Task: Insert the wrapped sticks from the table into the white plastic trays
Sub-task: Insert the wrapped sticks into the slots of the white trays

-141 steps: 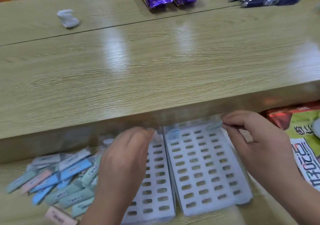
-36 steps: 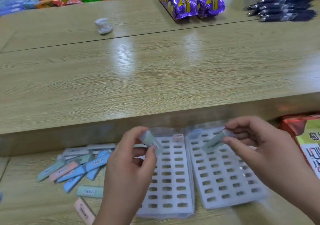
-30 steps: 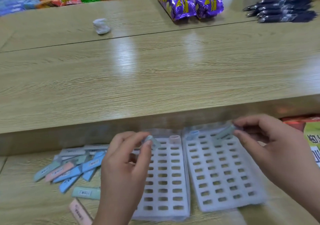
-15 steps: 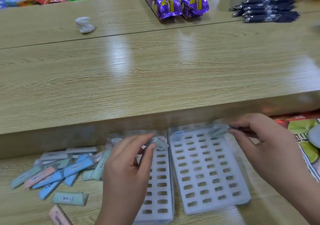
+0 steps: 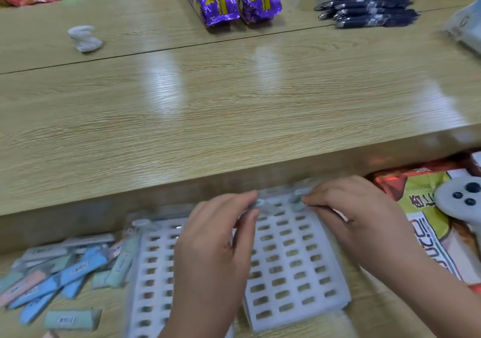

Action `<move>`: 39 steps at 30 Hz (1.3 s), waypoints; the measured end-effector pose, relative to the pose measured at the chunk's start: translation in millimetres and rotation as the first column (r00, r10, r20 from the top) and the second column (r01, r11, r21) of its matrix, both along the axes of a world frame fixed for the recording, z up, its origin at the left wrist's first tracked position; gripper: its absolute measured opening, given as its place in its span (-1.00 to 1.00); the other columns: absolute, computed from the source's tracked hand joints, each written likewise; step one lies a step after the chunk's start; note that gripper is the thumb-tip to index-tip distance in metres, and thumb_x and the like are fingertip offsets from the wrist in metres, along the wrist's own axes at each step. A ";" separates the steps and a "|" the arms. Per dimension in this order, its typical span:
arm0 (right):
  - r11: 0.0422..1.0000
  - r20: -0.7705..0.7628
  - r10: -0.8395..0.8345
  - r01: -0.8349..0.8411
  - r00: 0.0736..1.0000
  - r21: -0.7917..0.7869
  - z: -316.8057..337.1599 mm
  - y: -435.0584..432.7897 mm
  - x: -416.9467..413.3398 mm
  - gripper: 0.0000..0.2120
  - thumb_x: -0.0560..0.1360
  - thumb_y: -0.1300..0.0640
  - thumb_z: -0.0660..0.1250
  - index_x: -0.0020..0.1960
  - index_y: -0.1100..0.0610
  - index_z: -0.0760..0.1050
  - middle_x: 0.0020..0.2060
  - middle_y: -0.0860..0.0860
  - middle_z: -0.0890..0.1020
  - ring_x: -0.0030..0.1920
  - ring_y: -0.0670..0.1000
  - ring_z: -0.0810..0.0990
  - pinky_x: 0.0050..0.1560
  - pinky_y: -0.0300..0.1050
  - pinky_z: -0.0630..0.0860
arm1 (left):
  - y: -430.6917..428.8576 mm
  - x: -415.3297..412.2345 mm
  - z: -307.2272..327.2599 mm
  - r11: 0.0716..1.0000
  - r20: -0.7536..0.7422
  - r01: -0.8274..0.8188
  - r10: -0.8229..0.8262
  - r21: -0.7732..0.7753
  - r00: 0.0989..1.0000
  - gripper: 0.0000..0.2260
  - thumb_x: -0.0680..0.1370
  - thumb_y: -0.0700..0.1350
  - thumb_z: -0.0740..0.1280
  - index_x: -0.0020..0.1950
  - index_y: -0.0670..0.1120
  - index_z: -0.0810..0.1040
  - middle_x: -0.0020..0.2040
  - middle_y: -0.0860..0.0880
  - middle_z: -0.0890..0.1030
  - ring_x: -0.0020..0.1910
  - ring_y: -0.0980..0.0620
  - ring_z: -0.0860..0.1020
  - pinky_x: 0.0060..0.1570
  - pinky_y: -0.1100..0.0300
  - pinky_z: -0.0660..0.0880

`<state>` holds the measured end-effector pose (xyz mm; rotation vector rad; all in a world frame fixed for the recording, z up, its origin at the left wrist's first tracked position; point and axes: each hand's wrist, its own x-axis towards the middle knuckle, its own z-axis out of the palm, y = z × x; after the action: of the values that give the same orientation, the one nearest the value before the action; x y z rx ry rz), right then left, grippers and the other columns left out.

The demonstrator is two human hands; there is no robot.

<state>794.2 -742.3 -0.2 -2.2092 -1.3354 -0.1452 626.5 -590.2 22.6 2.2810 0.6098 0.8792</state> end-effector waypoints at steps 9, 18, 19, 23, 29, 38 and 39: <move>0.998 -0.174 -0.017 0.026 0.985 0.053 -7.4 -6.8 3.2 -0.65 0.52 0.16 0.18 0.16 -0.10 0.63 -0.01 -0.18 0.50 -0.03 -0.15 0.54 -0.19 -0.22 0.49 | -27.7 38.2 -22.3 0.996 -0.173 0.082 -0.075 0.032 0.982 -0.82 0.53 -0.07 0.39 0.10 0.00 0.69 -0.03 0.15 0.68 -0.07 0.14 0.62 -0.08 0.24 0.55; 1.000 -0.237 0.018 -0.015 0.971 0.017 -12.1 -13.6 -0.1 -0.60 0.51 0.21 0.24 0.25 -0.13 0.57 0.08 -0.24 0.51 0.02 -0.17 0.57 -0.09 -0.20 0.51 | -26.6 38.0 -31.1 0.921 -0.304 0.211 -0.109 0.327 0.946 -0.74 0.43 -0.25 0.54 0.11 -0.08 0.69 -0.06 0.04 0.68 -0.16 -0.01 0.56 -0.24 0.20 0.49; 1.000 -0.236 0.012 -0.009 0.972 0.014 -12.4 -13.6 -0.6 -0.59 0.50 0.21 0.24 0.25 -0.13 0.57 0.08 -0.26 0.51 0.01 -0.19 0.57 -0.09 -0.21 0.51 | -28.7 39.2 -31.8 0.915 -0.321 0.219 -0.106 0.340 0.941 -0.71 0.42 -0.24 0.55 0.11 -0.08 0.69 -0.08 0.04 0.68 -0.18 0.00 0.56 -0.26 0.20 0.48; 1.000 -0.232 -0.004 0.005 0.973 0.005 -14.3 -15.7 -1.8 -0.61 0.55 0.20 0.24 0.28 -0.16 0.53 0.10 -0.30 0.51 0.02 -0.20 0.58 -0.05 -0.26 0.49 | -34.9 40.8 -32.4 0.926 -0.314 0.193 -0.087 0.324 0.945 -0.71 0.44 -0.17 0.52 0.15 -0.05 0.67 -0.19 0.06 0.65 -0.26 0.04 0.56 -0.30 0.21 0.46; 0.998 -0.215 -0.062 0.058 0.975 -0.025 -14.7 -11.7 -6.3 -0.62 0.53 0.06 0.23 0.29 -0.27 0.45 0.13 -0.33 0.49 0.07 -0.24 0.55 -0.03 -0.38 0.46 | -41.4 29.6 -29.0 0.914 -0.430 0.283 -0.139 0.291 0.892 -0.61 0.48 -0.17 0.22 0.27 -0.01 0.61 -0.13 0.06 0.66 -0.22 0.03 0.59 -0.31 0.19 0.49; 0.977 -0.094 -0.214 0.212 0.972 -0.037 4.3 0.9 -68.7 -0.63 0.56 -0.17 0.10 0.35 -0.29 0.38 0.27 -0.20 0.46 0.19 0.04 0.50 0.20 0.12 0.47 | -5.0 -86.7 -8.7 0.990 -0.256 -0.060 0.091 0.127 0.962 -0.76 0.49 -0.01 0.28 0.15 0.08 0.54 -0.05 -0.01 0.56 -0.25 0.01 0.55 -0.35 0.21 0.51; 0.982 -0.087 -0.189 0.190 0.978 0.001 8.1 12.9 -90.6 -0.65 0.56 -0.12 0.14 0.32 -0.24 0.44 0.24 -0.19 0.49 0.15 0.04 0.53 0.19 0.08 0.48 | 1.7 -108.5 -13.4 0.982 -0.238 -0.161 0.181 0.104 0.954 -0.77 0.47 0.01 0.28 0.12 0.07 0.56 -0.01 -0.02 0.55 -0.23 0.00 0.57 -0.29 0.20 0.51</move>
<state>703.6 -729.3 7.9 -2.3051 -1.0743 -0.1241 518.1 -588.6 9.2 2.4633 0.9076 0.7157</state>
